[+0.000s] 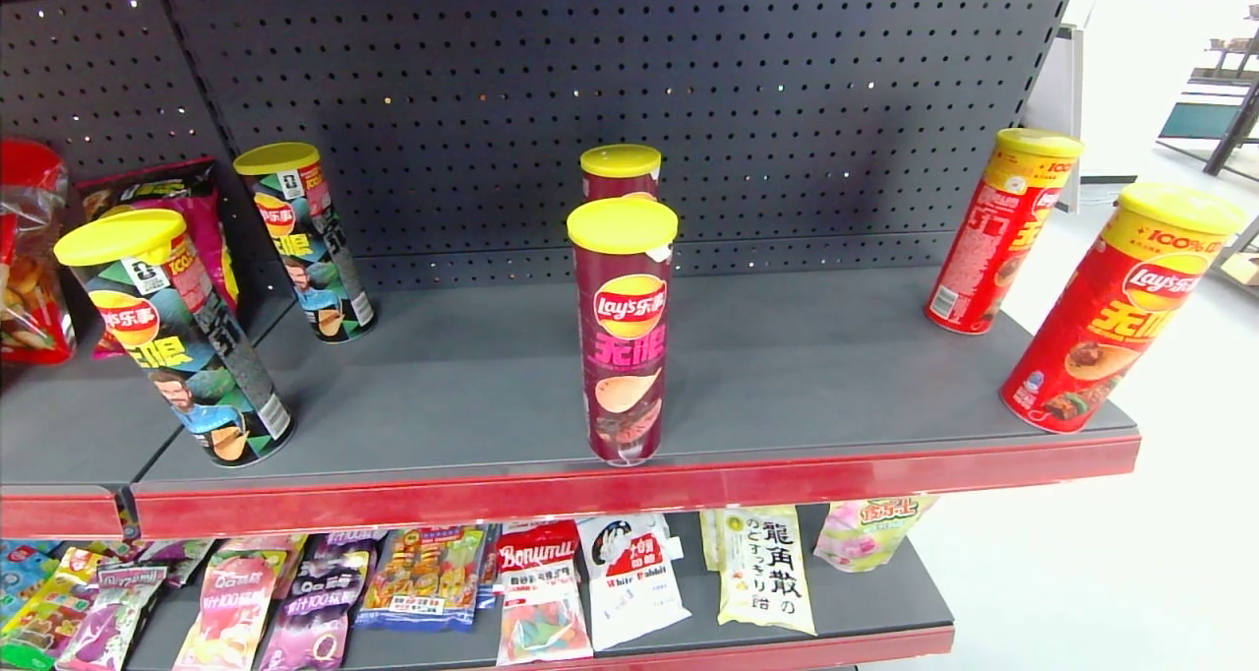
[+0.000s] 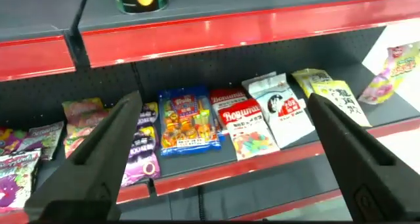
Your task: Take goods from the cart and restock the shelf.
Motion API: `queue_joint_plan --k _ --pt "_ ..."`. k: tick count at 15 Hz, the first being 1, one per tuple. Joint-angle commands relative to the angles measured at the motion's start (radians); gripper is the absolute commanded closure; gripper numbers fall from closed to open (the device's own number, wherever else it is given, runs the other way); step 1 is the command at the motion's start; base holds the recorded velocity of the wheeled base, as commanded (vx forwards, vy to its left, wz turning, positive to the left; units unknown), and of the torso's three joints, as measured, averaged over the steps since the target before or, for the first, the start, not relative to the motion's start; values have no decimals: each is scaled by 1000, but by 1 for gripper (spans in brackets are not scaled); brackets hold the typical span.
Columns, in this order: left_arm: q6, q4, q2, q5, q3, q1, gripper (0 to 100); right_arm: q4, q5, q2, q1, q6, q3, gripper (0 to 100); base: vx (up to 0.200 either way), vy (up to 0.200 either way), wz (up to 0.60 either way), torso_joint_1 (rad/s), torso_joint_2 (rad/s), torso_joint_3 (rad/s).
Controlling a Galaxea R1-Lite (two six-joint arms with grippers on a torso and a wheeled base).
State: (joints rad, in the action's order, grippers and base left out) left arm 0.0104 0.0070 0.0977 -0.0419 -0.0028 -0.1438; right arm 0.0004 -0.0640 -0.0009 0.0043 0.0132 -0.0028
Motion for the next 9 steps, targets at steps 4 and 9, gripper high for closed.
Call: queue_joint_plan --k 4,9 --pt "0 -2 4 0 1 6 0 -27 -85 401 33 -205 -416 0 0 0 0 0 0 0" --pt "0 -2 -18 5 1 190 0 -56 -111 668 149 25 -460 0 0 0 0 0 0 0"
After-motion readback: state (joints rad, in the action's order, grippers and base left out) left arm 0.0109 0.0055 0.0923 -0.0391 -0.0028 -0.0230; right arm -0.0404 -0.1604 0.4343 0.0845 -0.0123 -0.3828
